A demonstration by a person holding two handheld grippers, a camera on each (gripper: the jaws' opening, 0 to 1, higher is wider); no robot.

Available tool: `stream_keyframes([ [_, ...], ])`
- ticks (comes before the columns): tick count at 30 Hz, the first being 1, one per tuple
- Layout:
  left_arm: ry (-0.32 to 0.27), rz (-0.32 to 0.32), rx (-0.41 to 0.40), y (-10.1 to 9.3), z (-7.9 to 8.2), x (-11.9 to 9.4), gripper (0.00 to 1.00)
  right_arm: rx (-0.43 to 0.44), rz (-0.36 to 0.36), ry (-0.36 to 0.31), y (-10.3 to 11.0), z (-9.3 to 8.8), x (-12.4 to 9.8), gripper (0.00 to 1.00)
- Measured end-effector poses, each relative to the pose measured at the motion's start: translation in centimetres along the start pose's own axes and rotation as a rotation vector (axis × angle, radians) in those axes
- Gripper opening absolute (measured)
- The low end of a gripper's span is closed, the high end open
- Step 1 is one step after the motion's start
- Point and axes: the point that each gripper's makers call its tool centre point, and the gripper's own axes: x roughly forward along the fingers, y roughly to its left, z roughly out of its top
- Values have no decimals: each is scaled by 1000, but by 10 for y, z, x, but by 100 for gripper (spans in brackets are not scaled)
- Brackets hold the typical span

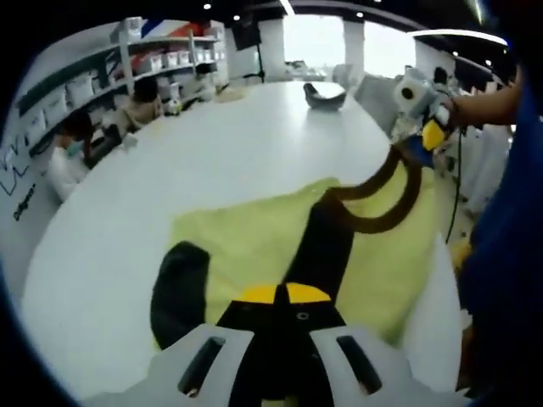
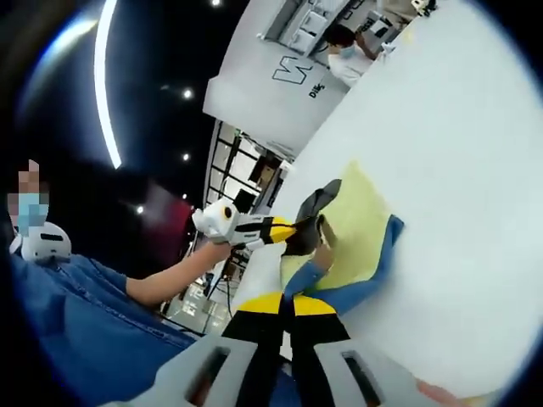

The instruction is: Fold the garment on the visible template until the final outline fits inside the template.

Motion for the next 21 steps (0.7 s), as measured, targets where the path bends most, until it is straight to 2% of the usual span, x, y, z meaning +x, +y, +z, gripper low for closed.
stream_keyframes([
  [5,-49,50,-3,2,5,-23,2,-38,-23,-30,0,8,0,0],
  [12,-92,89,-25,2,12,-43,2,-97,-46,-21,3,13,2,0],
  [14,-137,140,-52,6,17,-64,2,-170,-70,-18,6,22,5,0],
  [16,-169,170,-80,8,20,-77,2,-227,-93,-13,5,26,7,0],
  [21,-212,238,-111,4,22,-107,2,-376,-159,50,1,14,19,0],
])
